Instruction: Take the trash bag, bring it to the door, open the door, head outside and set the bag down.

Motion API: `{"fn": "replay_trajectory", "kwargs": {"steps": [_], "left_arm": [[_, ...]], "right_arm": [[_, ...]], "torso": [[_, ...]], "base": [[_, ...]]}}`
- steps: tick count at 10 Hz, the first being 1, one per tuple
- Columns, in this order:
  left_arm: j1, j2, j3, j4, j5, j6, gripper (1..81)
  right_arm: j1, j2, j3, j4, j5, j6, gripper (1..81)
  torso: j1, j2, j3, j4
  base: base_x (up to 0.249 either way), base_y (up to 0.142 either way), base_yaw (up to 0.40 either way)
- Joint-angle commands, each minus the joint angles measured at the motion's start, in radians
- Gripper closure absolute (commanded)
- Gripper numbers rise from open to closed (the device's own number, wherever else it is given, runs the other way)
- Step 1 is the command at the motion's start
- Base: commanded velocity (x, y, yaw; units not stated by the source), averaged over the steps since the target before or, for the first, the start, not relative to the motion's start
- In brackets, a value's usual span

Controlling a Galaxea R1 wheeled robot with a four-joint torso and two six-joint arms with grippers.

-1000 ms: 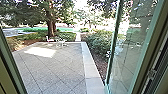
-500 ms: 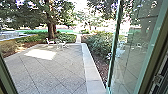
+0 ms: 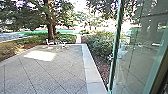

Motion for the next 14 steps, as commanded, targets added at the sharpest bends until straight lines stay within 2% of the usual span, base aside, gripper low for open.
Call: {"fn": "replay_trajectory", "kwargs": {"steps": [1, 14], "left_arm": [[-0.054, 0.002, 0.002, 0.008, 0.052, 0.004, 81.1], [-0.052, -0.001, 0.002, 0.006, 0.052, 0.004, 81.1]], "right_arm": [[0.039, 0.021, 0.015, -0.015, -0.049, -0.004, 1.0], [0.045, 0.025, 0.015, -0.015, -0.055, -0.006, 1.0]], "torso": [[0.002, 0.000, 0.000, 0.000], [0.003, 0.001, -0.001, 0.000]], "base": [[0.142, 0.000, 0.000], [0.136, 0.000, 0.000]]}}
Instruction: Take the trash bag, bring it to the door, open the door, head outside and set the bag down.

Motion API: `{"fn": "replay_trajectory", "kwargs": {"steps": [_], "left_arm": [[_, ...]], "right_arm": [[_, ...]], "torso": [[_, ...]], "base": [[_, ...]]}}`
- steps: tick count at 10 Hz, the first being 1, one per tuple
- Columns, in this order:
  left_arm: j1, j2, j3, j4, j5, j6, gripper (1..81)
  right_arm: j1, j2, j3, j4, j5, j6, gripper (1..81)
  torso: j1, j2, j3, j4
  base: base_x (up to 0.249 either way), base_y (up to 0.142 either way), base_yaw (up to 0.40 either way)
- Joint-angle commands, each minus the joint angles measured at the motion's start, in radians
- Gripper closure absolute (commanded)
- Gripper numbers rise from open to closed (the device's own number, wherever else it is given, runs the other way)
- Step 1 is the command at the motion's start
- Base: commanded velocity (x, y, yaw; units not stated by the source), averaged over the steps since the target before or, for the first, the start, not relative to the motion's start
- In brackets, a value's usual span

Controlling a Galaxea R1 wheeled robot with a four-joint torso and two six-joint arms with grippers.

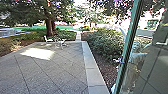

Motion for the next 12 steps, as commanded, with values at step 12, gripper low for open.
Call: {"fn": "replay_trajectory", "kwargs": {"steps": [12], "left_arm": [[-0.046, -0.002, 0.001, 0.006, 0.056, 0.004, 81.1]], "right_arm": [[0.033, 0.018, 0.005, -0.013, -0.059, -0.006, 1.0]], "torso": [[0.000, 0.000, 0.000, 0.000]], "base": [[0.134, 0.000, 0.000]]}}
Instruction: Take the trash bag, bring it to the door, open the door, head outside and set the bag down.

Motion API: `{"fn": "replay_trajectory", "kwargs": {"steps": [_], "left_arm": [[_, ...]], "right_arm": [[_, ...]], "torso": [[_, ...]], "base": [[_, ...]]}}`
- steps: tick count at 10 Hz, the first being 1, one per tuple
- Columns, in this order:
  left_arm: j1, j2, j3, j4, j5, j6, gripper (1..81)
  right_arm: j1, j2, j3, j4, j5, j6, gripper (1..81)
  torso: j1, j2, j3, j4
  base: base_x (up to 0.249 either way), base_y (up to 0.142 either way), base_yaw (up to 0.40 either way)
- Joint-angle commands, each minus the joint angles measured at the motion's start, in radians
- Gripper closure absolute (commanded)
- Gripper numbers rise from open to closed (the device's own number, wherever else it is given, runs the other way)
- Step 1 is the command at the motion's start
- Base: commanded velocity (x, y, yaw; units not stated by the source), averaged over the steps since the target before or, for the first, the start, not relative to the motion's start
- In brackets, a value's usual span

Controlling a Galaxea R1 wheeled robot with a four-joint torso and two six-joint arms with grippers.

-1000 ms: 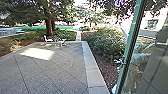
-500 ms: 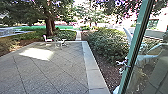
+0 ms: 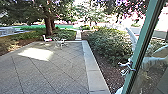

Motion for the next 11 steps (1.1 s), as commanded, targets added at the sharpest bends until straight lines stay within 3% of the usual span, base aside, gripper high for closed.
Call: {"fn": "replay_trajectory", "kwargs": {"steps": [1, 11], "left_arm": [[-0.044, 0.003, 0.002, 0.006, 0.055, 0.004, 81.1], [-0.044, 0.005, 0.002, 0.006, 0.055, 0.004, 81.1]], "right_arm": [[0.034, 0.017, 0.006, -0.013, -0.052, -0.008, 1.0], [0.038, 0.019, 0.009, -0.016, -0.055, -0.008, 1.0]], "torso": [[0.000, 0.000, 0.000, 0.000], [0.001, 0.003, -0.001, 0.000]], "base": [[0.129, 0.000, 0.000], [0.127, 0.000, 0.000]]}}
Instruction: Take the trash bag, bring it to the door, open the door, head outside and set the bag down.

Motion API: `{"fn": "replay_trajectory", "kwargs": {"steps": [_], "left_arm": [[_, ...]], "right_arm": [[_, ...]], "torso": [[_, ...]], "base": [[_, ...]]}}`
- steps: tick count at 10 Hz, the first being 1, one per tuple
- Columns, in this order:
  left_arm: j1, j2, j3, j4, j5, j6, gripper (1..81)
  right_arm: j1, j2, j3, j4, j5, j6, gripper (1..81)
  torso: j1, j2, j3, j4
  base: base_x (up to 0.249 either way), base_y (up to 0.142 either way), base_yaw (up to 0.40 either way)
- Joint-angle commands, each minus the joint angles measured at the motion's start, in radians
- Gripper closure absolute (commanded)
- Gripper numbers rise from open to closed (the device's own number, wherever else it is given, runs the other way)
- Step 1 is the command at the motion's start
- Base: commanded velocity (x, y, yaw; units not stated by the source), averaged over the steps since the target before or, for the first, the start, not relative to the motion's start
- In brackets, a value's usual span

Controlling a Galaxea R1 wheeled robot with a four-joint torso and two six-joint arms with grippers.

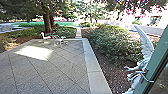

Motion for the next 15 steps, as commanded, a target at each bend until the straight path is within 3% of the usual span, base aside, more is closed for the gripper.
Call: {"fn": "replay_trajectory", "kwargs": {"steps": [1, 12, 15], "left_arm": [[-0.032, 0.004, 0.002, 0.006, 0.058, 0.004, 81.1], [-0.032, 0.004, 0.002, 0.008, 0.058, 0.004, 81.1], [-0.030, 0.004, 0.002, 0.005, 0.058, 0.004, 81.1]], "right_arm": [[0.021, 0.016, 0.009, -0.014, -0.056, -0.005, 1.0], [0.021, 0.016, 0.014, -0.016, -0.059, -0.005, 1.0], [0.021, 0.016, 0.011, -0.014, -0.059, -0.005, 1.0]], "torso": [[0.000, 0.000, 0.000, 0.000], [-0.002, -0.001, 0.000, 0.000], [-0.001, 0.000, 0.000, 0.000]], "base": [[0.125, 0.000, 0.000], [0.125, 0.000, 0.000], [0.027, 0.000, 0.000]]}}
